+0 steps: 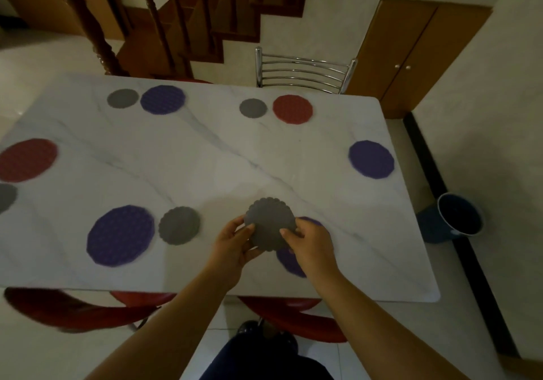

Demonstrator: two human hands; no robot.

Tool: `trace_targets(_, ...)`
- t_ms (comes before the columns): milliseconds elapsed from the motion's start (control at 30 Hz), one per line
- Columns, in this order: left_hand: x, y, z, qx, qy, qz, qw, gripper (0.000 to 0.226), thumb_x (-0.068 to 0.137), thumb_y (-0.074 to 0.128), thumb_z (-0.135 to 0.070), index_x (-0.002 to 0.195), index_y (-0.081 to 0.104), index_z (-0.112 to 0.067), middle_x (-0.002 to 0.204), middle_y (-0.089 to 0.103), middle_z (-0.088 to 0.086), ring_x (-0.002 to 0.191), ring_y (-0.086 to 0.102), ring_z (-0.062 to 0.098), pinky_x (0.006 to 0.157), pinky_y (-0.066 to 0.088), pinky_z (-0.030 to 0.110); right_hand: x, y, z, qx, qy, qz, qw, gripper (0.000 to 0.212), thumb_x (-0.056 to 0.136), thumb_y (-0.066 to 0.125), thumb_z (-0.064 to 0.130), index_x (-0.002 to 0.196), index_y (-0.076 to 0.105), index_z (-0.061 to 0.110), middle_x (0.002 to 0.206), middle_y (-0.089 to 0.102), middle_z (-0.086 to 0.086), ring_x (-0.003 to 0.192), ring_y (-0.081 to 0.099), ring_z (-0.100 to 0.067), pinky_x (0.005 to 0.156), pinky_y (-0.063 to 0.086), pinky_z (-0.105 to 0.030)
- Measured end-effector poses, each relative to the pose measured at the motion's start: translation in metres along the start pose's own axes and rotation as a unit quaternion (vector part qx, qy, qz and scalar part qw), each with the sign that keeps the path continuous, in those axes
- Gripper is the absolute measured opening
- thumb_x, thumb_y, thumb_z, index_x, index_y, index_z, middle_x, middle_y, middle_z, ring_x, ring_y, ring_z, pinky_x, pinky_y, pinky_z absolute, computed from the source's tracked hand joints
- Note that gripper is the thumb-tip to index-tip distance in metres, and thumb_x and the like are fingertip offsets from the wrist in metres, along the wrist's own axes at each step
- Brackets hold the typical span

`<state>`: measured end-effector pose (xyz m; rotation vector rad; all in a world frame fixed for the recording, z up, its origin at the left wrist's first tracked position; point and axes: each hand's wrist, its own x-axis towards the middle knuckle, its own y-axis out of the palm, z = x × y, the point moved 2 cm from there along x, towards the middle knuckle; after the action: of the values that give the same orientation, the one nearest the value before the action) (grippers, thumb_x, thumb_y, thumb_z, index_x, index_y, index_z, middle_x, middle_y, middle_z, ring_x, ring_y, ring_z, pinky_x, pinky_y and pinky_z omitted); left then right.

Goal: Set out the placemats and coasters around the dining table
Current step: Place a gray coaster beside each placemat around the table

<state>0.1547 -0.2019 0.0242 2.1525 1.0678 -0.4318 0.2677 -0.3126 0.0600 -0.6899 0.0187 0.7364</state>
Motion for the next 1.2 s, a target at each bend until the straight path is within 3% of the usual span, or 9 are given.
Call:
trace_targets(67, 0.002, 0.002, 0.002, 0.009, -0.001, -0.020, 1.000, 0.020, 0.095, 0.052, -0.007, 0.112, 0.059, -0.015, 0.108, 0.068, 0.012, 0.094, 0.070, 0.029, 0.065, 0.061, 0.033, -0.001, 0.001, -0.001, -0.043, -0.012, -0.006, 0.999, 0.030, 0.090, 0.058, 0.029, 0.111, 0.062, 0.007, 0.101, 0.069, -0.011, 0.092, 0.063, -0.026, 0.080, 0.052, -0.037)
trace_targets(167, 0.005, 0.005, 0.003, 0.010, -0.006, -0.040, 0.999, 0.024, 0.096, 0.051, -0.006, 0.119, 0.055, -0.012, 0.111, 0.066, 0.014, 0.097, 0.067, 0.030, 0.064, 0.062, 0.033, -0.003, 0.004, -0.001, -0.113, -0.024, -0.033, 0.993, 0.057, 0.090, 0.056, 0.037, 0.139, 0.041, 0.015, 0.125, 0.062, -0.008, 0.112, 0.059, -0.021, 0.089, 0.047, -0.029)
trace_targets(433, 0.010, 0.003, -0.001, -0.012, -0.029, -0.007, 0.999, 0.021, 0.094, 0.054, -0.009, 0.112, 0.059, -0.016, 0.112, 0.065, 0.012, 0.086, 0.073, 0.025, 0.063, 0.060, 0.031, 0.015, -0.003, -0.010, -0.005, -0.014, -0.084, 0.996, 0.019, 0.087, 0.062, 0.027, 0.094, 0.062, 0.009, 0.090, 0.068, -0.003, 0.076, 0.057, -0.009, 0.059, 0.039, -0.004)
trace_targets(500, 0.012, -0.001, -0.003, -0.018, -0.032, 0.001, 0.999, 0.019, 0.095, 0.053, -0.011, 0.111, 0.061, -0.015, 0.111, 0.067, 0.010, 0.086, 0.073, 0.025, 0.064, 0.060, 0.031, 0.020, -0.004, -0.012, 0.026, -0.003, -0.080, 0.996, 0.016, 0.087, 0.062, 0.025, 0.091, 0.063, 0.009, 0.088, 0.068, -0.003, 0.076, 0.059, -0.011, 0.063, 0.043, -0.008)
trace_targets(600, 0.015, -0.007, -0.006, -0.025, -0.029, 0.011, 0.999, 0.019, 0.096, 0.050, -0.013, 0.110, 0.062, -0.015, 0.105, 0.071, 0.009, 0.088, 0.073, 0.026, 0.066, 0.060, 0.032, 0.028, -0.007, -0.014, 0.105, 0.037, -0.055, 0.992, 0.012, 0.088, 0.061, 0.023, 0.089, 0.064, 0.011, 0.088, 0.069, -0.007, 0.077, 0.066, -0.017, 0.071, 0.057, -0.031)
trace_targets(767, 0.022, -0.024, -0.012, -0.029, -0.035, -0.014, 0.999, 0.018, 0.096, 0.051, -0.012, 0.110, 0.062, -0.013, 0.101, 0.073, 0.009, 0.087, 0.073, 0.027, 0.064, 0.061, 0.032, 0.042, -0.041, -0.042, 0.246, 0.138, -0.090, 0.955, 0.005, 0.084, 0.067, 0.015, 0.082, 0.063, 0.013, 0.078, 0.068, -0.008, 0.063, 0.066, -0.017, 0.053, 0.057, -0.027)
trace_targets(900, 0.022, -0.032, -0.012, -0.029, -0.049, -0.026, 0.998, 0.018, 0.095, 0.052, -0.010, 0.109, 0.062, -0.013, 0.092, 0.076, 0.007, 0.083, 0.074, 0.026, 0.061, 0.061, 0.032, 0.044, -0.080, -0.102, 0.255, 0.223, -0.152, 0.929, 0.018, 0.084, 0.067, 0.013, 0.097, 0.063, 0.002, 0.087, 0.066, -0.013, 0.076, 0.065, -0.025, 0.064, 0.056, -0.034)
trace_targets(1100, 0.021, -0.022, -0.006, -0.004, -0.061, -0.016, 0.998, 0.017, 0.096, 0.050, -0.010, 0.108, 0.061, -0.011, 0.105, 0.069, 0.012, 0.082, 0.073, 0.025, 0.061, 0.061, 0.031, 0.051, -0.099, -0.161, 0.105, 0.283, -0.166, 0.939, 0.024, 0.086, 0.063, 0.017, 0.104, 0.064, 0.001, 0.099, 0.066, -0.019, 0.079, 0.064, -0.032, 0.084, 0.054, -0.050)
trace_targets(1200, 0.022, -0.017, -0.003, 0.010, -0.068, -0.007, 0.998, 0.018, 0.096, 0.050, -0.009, 0.110, 0.060, -0.011, 0.107, 0.068, 0.013, 0.085, 0.071, 0.026, 0.063, 0.061, 0.031, 0.054, -0.100, -0.161, -0.068, 0.268, -0.138, 0.951, 0.024, 0.088, 0.059, 0.020, 0.101, 0.067, 0.002, 0.100, 0.068, -0.021, 0.086, 0.062, -0.037, 0.078, 0.052, -0.042)
